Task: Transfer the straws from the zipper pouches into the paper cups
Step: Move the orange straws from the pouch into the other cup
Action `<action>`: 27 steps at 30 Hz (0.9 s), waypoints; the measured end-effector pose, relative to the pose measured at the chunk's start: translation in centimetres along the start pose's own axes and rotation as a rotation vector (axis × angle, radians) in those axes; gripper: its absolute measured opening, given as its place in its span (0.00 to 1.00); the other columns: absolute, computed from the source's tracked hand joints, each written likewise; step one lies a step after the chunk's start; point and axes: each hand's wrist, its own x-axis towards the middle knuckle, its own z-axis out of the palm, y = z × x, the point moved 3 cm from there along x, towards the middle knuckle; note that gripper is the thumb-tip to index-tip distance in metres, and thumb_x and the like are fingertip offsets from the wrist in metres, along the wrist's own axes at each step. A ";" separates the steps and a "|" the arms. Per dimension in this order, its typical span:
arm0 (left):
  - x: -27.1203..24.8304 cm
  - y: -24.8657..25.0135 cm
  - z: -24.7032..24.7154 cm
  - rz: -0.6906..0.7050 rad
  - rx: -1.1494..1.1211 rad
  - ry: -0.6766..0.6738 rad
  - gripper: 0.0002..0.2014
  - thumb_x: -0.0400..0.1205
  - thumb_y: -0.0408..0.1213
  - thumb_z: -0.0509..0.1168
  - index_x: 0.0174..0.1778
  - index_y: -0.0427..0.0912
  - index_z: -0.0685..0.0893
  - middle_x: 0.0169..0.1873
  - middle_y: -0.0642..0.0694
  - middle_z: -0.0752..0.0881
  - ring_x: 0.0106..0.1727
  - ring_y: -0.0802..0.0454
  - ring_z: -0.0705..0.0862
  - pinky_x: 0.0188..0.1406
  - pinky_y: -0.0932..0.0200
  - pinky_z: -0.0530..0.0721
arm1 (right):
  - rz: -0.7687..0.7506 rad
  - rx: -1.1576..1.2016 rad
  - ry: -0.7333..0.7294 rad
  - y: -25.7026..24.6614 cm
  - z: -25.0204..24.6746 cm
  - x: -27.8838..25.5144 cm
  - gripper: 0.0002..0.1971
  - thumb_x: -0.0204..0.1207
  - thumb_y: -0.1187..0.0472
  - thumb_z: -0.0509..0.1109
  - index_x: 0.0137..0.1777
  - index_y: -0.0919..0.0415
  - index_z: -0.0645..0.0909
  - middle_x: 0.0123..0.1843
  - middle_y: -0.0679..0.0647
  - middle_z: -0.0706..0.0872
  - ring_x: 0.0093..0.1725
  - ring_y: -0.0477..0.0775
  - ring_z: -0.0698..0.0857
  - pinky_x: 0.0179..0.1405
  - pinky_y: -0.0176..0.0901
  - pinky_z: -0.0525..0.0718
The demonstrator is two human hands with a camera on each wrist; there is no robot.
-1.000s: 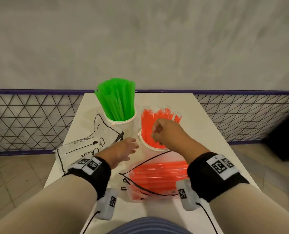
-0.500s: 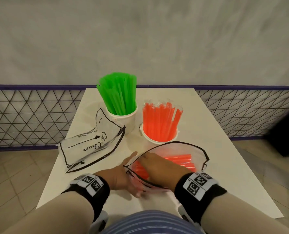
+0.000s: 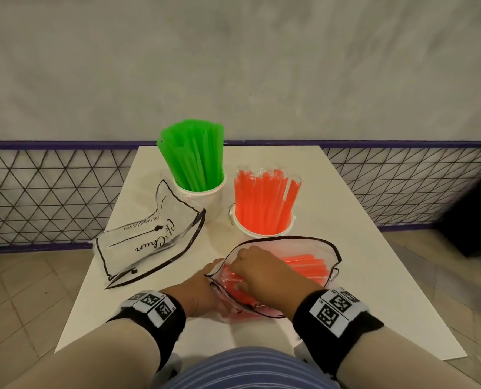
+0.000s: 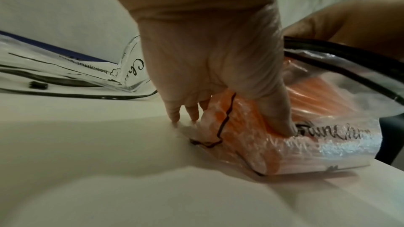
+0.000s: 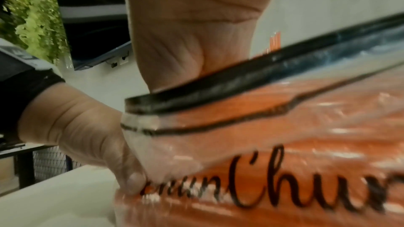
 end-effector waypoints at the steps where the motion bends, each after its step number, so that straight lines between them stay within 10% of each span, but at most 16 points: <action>1: 0.0 0.2 0.0 0.003 0.007 -0.006 0.26 0.71 0.36 0.80 0.40 0.61 0.66 0.39 0.60 0.76 0.38 0.68 0.77 0.33 0.76 0.76 | 0.016 0.013 -0.014 -0.1 -0.6 0.0 0.10 0.74 0.61 0.70 0.55 0.58 0.83 0.48 0.57 0.82 0.49 0.62 0.80 0.46 0.52 0.77; 8: -0.3 0.9 -0.4 0.043 0.051 -0.116 0.27 0.66 0.32 0.82 0.54 0.55 0.77 0.45 0.58 0.84 0.48 0.66 0.81 0.47 0.73 0.77 | 0.123 0.209 -0.089 0.2 -4.9 0.3 0.08 0.74 0.67 0.68 0.46 0.53 0.75 0.46 0.49 0.82 0.45 0.53 0.80 0.41 0.45 0.75; 13: 0.0 0.2 -3.1 0.035 0.332 -0.206 0.60 0.64 0.34 0.82 0.82 0.65 0.49 0.76 0.54 0.71 0.74 0.50 0.74 0.75 0.47 0.73 | 0.259 0.553 0.034 1.3 -11.1 -0.7 0.13 0.79 0.59 0.72 0.63 0.50 0.79 0.51 0.36 0.82 0.49 0.36 0.81 0.49 0.33 0.78; 17: 1.1 0.8 -6.1 0.137 0.473 0.043 0.39 0.78 0.38 0.72 0.83 0.57 0.60 0.81 0.55 0.66 0.79 0.53 0.68 0.79 0.56 0.66 | 0.290 0.822 0.394 3.3 -16.8 -1.8 0.13 0.72 0.58 0.78 0.55 0.45 0.83 0.49 0.46 0.87 0.50 0.49 0.88 0.54 0.48 0.86; 22: 2.6 4.1 -8.2 0.186 0.122 0.380 0.22 0.82 0.47 0.68 0.72 0.51 0.75 0.72 0.50 0.77 0.71 0.52 0.76 0.66 0.54 0.77 | 0.263 1.112 0.900 5.3 -19.8 -2.3 0.13 0.63 0.49 0.79 0.46 0.34 0.83 0.52 0.53 0.91 0.55 0.56 0.90 0.58 0.58 0.86; 27: 3.8 7.9 -6.6 0.236 0.086 0.413 0.23 0.77 0.54 0.72 0.63 0.50 0.75 0.73 0.49 0.69 0.71 0.51 0.71 0.70 0.55 0.71 | 0.387 1.139 1.108 6.7 -16.0 -1.2 0.08 0.74 0.56 0.76 0.47 0.43 0.81 0.45 0.47 0.89 0.44 0.43 0.87 0.48 0.41 0.85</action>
